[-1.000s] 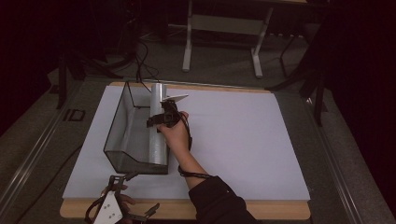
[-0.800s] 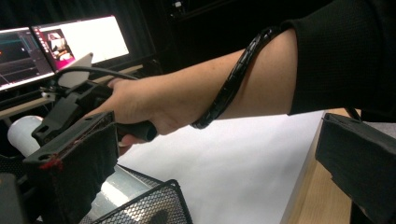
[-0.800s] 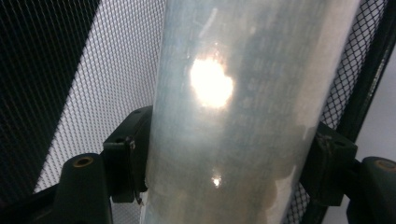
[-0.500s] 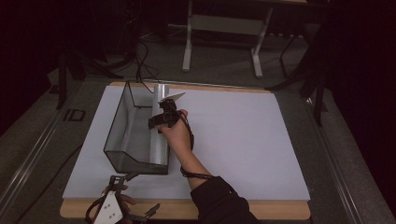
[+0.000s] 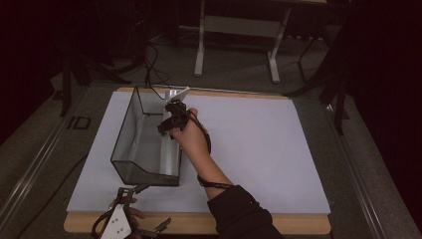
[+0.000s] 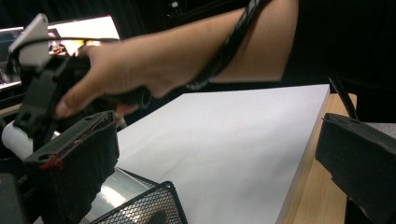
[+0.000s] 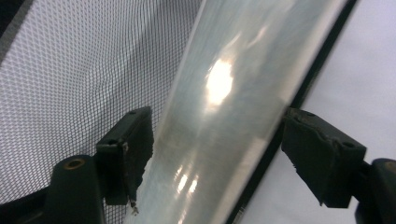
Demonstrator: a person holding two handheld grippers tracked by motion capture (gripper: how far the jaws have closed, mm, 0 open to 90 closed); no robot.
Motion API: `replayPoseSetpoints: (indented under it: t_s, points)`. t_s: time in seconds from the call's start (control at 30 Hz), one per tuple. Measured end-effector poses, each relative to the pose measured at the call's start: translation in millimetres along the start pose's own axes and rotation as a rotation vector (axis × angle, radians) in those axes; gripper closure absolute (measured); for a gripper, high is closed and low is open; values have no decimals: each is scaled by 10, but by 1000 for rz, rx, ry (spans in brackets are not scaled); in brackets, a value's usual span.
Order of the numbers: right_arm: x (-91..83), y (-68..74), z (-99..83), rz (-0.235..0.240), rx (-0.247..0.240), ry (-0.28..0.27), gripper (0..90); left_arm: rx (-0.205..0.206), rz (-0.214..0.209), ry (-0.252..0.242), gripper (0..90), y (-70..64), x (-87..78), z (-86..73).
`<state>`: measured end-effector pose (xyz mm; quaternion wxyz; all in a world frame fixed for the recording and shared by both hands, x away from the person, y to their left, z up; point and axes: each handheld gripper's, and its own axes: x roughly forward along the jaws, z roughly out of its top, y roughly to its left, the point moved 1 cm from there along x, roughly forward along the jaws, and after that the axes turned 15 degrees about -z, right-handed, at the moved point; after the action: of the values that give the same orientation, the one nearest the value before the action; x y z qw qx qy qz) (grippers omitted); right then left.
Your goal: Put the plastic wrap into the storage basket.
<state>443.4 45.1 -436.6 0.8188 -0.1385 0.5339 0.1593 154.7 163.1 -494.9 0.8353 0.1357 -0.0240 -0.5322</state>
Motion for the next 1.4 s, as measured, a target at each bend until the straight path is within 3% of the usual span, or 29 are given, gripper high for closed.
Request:
replayPoseSetpoints:
  t_s: [0.23, 0.47, 0.67, 1.07, 1.4]
  points:
    - [-104, -153, -26, -19, -39, 8, 242, 2, 1, 4, 0, -5, 17, 1]
    - [-261, -317, -153, 46, -72, -56, 158, -3, 3, 4, 0, -7, 25, 0]
    - [-292, -415, -287, 48, -103, -71, 157, -1, 0, 8, 0, -14, 41, -2]
    - [-380, -704, -670, 59, -153, -141, 157, -17, -9, 5, 0, -17, 68, -9]
    - [-548, -952, -1081, 18, -183, -250, 161, -22, -8, 23, 0, -16, 95, -25]
